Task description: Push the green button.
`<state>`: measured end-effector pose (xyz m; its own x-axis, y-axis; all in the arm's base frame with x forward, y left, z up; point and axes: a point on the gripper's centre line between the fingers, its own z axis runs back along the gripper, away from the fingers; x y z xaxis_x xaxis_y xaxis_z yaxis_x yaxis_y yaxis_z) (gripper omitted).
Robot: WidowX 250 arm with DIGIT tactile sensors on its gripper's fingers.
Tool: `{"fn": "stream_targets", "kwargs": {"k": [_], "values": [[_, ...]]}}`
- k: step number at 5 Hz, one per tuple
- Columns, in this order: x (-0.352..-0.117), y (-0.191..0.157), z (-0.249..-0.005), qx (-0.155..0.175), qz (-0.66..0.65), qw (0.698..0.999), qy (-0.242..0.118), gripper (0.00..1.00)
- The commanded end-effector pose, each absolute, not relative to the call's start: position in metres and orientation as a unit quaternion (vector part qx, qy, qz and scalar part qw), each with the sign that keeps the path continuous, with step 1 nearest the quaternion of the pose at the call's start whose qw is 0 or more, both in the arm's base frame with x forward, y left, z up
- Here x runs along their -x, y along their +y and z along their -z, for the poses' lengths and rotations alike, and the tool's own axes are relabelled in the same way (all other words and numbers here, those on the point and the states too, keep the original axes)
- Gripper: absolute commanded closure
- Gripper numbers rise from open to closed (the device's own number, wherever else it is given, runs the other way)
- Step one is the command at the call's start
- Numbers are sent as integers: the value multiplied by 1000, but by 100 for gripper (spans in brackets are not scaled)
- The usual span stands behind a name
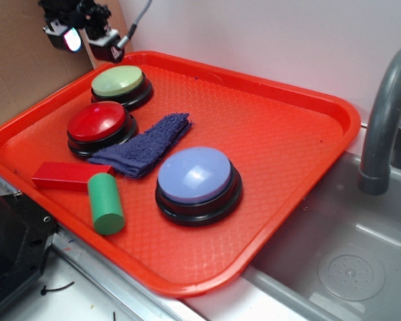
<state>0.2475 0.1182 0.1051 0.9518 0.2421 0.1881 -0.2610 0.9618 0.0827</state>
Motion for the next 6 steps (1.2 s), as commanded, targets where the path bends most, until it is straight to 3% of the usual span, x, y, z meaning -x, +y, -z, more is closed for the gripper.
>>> {"fn": "stream_targets", "kwargs": {"k": [1,6], "values": [[-250,127,-161,-64,-137,979,-133,0],[-253,118,-209,-51,-152,977,-143,0]]}}
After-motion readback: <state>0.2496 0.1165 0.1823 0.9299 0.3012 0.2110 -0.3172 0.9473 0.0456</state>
